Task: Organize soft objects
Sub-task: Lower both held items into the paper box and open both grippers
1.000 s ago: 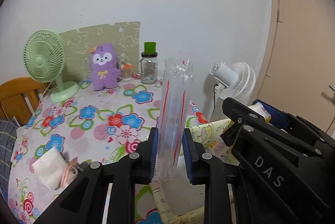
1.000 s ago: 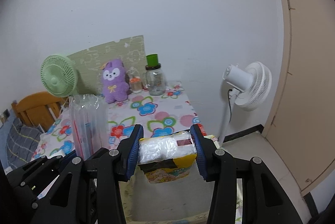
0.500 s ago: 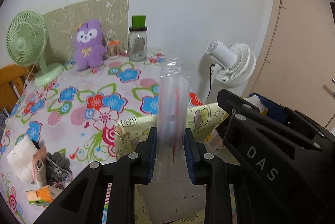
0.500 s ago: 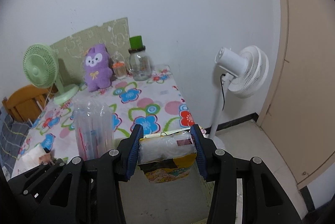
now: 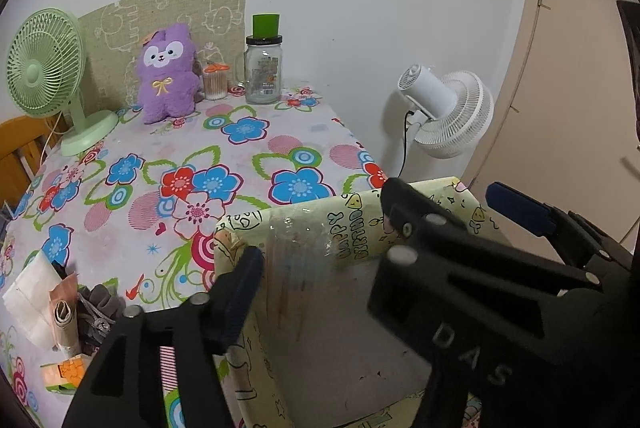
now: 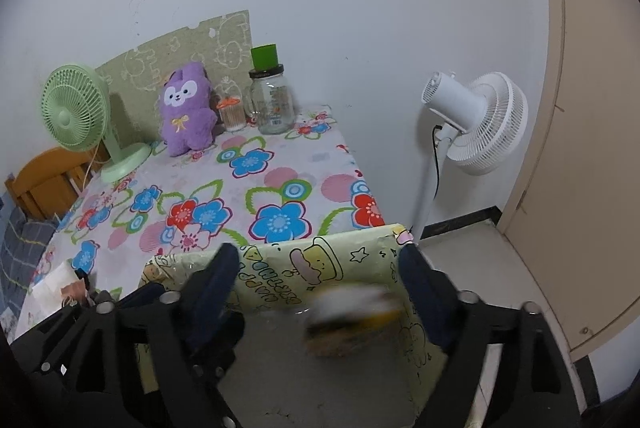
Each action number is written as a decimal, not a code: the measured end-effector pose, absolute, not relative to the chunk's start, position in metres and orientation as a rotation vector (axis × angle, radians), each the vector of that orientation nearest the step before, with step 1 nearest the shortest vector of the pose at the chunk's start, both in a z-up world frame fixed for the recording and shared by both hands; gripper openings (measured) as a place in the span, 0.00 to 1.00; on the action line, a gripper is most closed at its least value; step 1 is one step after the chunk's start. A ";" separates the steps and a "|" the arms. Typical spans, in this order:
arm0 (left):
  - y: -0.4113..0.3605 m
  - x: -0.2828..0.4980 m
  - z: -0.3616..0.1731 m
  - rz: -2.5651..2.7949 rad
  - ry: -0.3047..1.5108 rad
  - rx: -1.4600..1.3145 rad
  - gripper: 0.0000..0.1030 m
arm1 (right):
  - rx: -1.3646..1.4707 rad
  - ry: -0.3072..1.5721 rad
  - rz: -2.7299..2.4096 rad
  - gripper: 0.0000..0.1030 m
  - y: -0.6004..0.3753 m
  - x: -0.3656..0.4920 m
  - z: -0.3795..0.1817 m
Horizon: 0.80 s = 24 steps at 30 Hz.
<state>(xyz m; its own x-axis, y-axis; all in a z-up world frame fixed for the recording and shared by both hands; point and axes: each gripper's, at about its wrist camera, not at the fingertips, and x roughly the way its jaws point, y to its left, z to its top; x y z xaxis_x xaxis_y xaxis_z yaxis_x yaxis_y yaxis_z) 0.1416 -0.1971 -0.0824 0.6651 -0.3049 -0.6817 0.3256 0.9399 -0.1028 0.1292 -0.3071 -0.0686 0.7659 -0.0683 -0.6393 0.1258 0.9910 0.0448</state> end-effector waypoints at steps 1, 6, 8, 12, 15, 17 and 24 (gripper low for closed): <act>-0.197 0.141 -0.082 -0.348 0.766 0.033 0.70 | 0.078 0.692 -0.107 0.86 -0.306 0.129 -0.068; -0.194 0.136 -0.078 -0.347 0.758 0.033 0.81 | 0.075 0.694 -0.111 0.87 -0.303 0.124 -0.065; -0.192 0.132 -0.075 -0.332 0.736 0.038 0.90 | 0.074 0.685 -0.112 0.91 -0.301 0.121 -0.062; -0.189 0.125 -0.068 -0.319 0.704 0.058 0.93 | 0.048 0.654 -0.131 0.96 -0.295 0.110 -0.054; -0.185 0.121 -0.063 -0.333 0.708 0.051 0.93 | 0.050 0.639 -0.138 0.97 -0.292 0.105 -0.048; -0.183 0.117 -0.059 -0.329 0.694 0.060 0.93 | 0.054 0.633 -0.136 0.97 -0.290 0.101 -0.044; -0.174 0.104 -0.049 -0.330 0.668 0.061 0.93 | 0.064 0.608 -0.130 0.98 -0.281 0.086 -0.034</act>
